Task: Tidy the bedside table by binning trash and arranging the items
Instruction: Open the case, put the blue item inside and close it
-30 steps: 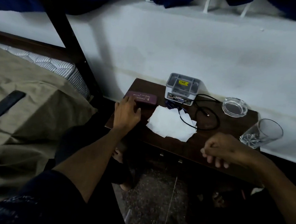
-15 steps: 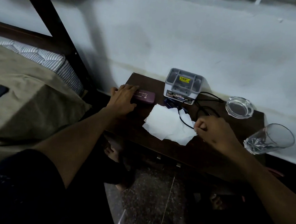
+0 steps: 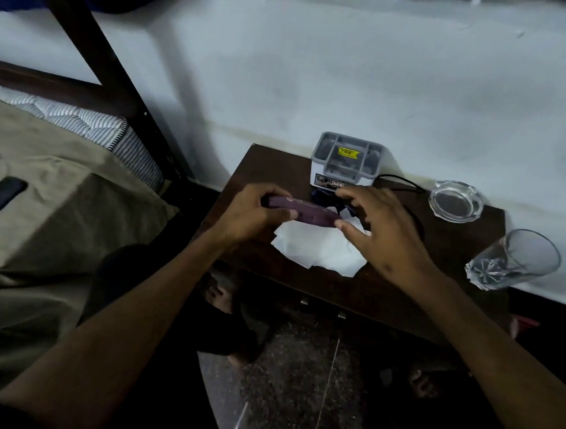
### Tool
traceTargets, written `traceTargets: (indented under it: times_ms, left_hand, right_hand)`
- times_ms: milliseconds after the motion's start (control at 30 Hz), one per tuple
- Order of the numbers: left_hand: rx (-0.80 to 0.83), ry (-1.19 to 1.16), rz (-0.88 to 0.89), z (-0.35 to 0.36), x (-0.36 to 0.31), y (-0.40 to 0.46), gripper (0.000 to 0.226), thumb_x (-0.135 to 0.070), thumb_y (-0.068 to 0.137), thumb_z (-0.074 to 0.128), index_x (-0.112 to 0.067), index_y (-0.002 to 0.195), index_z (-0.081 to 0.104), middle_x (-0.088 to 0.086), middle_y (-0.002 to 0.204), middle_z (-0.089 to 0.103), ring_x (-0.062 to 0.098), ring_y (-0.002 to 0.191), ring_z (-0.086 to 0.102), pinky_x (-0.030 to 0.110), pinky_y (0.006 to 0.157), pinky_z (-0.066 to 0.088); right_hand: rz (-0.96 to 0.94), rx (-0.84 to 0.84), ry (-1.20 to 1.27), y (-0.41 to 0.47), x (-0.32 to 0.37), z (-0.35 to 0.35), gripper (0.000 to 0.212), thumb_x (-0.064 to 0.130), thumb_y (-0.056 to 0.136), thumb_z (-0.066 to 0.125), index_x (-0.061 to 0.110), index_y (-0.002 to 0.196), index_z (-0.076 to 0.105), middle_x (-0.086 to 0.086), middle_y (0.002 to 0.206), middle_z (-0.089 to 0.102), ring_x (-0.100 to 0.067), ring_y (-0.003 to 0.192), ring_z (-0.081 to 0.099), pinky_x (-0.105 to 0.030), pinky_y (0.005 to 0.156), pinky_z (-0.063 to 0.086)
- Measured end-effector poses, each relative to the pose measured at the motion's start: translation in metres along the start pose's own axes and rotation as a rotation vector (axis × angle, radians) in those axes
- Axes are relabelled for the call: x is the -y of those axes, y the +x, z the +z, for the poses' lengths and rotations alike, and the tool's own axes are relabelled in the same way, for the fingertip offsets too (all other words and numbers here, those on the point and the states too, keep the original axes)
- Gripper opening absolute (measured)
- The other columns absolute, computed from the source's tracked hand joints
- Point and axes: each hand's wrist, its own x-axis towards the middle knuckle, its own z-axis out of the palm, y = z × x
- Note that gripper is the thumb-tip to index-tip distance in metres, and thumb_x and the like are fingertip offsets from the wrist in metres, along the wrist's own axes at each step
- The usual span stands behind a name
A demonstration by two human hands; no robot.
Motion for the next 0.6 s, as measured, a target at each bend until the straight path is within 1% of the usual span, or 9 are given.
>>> traceTargets:
  times_ms: [67, 167, 267, 333, 400, 467, 500, 533, 600]
  left_hand:
    - [0.058, -0.116, -0.021, 0.012, -0.003, -0.007, 0.028, -0.023, 0.085, 0.087, -0.019, 0.111, 0.078, 0.002, 0.104, 0.079, 0.011, 0.092, 0.072, 0.022, 0.079, 0.056]
    - [0.110, -0.202, -0.019, 0.028, -0.005, -0.013, 0.028, -0.023, 0.084, 0.088, -0.018, 0.110, 0.080, 0.006, 0.104, 0.080, 0.008, 0.093, 0.073, 0.015, 0.079, 0.052]
    - [0.131, -0.278, -0.021, 0.035, -0.006, -0.018, 0.022, -0.026, 0.086, 0.086, -0.018, 0.106, 0.082, 0.012, 0.101, 0.081, 0.021, 0.096, 0.076, 0.027, 0.085, 0.052]
    - [0.133, -0.298, -0.052, 0.037, -0.007, -0.019, 0.022, -0.032, 0.087, 0.083, -0.020, 0.106, 0.082, 0.011, 0.098, 0.083, 0.022, 0.097, 0.079, 0.034, 0.086, 0.051]
    - [0.126, -0.314, -0.095, 0.039, -0.007, -0.019, 0.022, -0.035, 0.088, 0.082, -0.021, 0.105, 0.082, 0.008, 0.098, 0.083, 0.022, 0.096, 0.081, 0.037, 0.087, 0.051]
    - [0.126, -0.328, -0.123, 0.041, -0.005, -0.019, 0.023, -0.035, 0.088, 0.082, -0.019, 0.104, 0.082, 0.008, 0.099, 0.084, 0.023, 0.095, 0.082, 0.039, 0.088, 0.053]
    - [0.132, -0.332, -0.128, 0.041, -0.004, -0.019, 0.024, -0.035, 0.088, 0.081, -0.017, 0.105, 0.082, 0.009, 0.100, 0.084, 0.024, 0.095, 0.082, 0.040, 0.089, 0.054]
    - [0.139, -0.338, -0.131, 0.042, -0.003, -0.019, 0.026, -0.034, 0.088, 0.081, -0.015, 0.106, 0.082, 0.010, 0.100, 0.084, 0.025, 0.095, 0.082, 0.042, 0.091, 0.055]
    - [0.148, -0.363, -0.135, 0.044, -0.001, -0.020, 0.031, -0.033, 0.086, 0.081, -0.010, 0.107, 0.081, 0.015, 0.102, 0.083, 0.030, 0.096, 0.082, 0.046, 0.097, 0.056]
  right_hand:
    - [-0.019, 0.032, -0.029, 0.001, 0.003, 0.001, 0.052, 0.035, 0.093, 0.073, 0.031, 0.142, 0.057, 0.010, 0.139, 0.063, -0.013, 0.128, 0.051, -0.025, 0.098, 0.038]
    - [-0.020, 0.094, -0.021, -0.002, 0.004, 0.006, 0.052, 0.035, 0.094, 0.072, 0.029, 0.144, 0.059, 0.009, 0.143, 0.064, -0.014, 0.131, 0.051, -0.027, 0.103, 0.041]
    - [-0.017, 0.097, 0.008, -0.005, 0.003, 0.011, 0.041, 0.033, 0.096, 0.070, 0.027, 0.136, 0.066, 0.008, 0.136, 0.069, -0.016, 0.128, 0.058, -0.033, 0.106, 0.047]
    - [-0.009, 0.110, 0.005, -0.005, 0.003, 0.012, 0.035, 0.033, 0.096, 0.069, 0.027, 0.131, 0.070, 0.007, 0.128, 0.074, -0.016, 0.119, 0.065, -0.036, 0.100, 0.053]
    - [-0.021, 0.149, -0.018, -0.004, 0.004, 0.013, 0.029, 0.032, 0.095, 0.066, 0.027, 0.123, 0.071, 0.005, 0.114, 0.076, -0.017, 0.103, 0.069, -0.037, 0.086, 0.055]
    - [-0.072, 0.174, -0.067, -0.005, 0.004, 0.014, 0.022, 0.032, 0.096, 0.062, 0.028, 0.115, 0.071, 0.005, 0.099, 0.072, -0.016, 0.088, 0.066, -0.034, 0.071, 0.049]
    - [-0.106, 0.177, -0.089, -0.005, 0.004, 0.014, 0.019, 0.031, 0.097, 0.060, 0.027, 0.113, 0.071, 0.006, 0.095, 0.071, -0.016, 0.084, 0.064, -0.032, 0.067, 0.043]
    - [-0.130, 0.182, -0.113, -0.005, 0.004, 0.014, 0.018, 0.030, 0.100, 0.058, 0.026, 0.112, 0.070, 0.006, 0.094, 0.070, -0.016, 0.084, 0.063, -0.030, 0.066, 0.040]
    - [-0.166, 0.200, -0.171, -0.006, 0.003, 0.014, 0.020, 0.029, 0.106, 0.052, 0.021, 0.116, 0.069, 0.002, 0.101, 0.071, -0.019, 0.091, 0.064, -0.034, 0.074, 0.047]
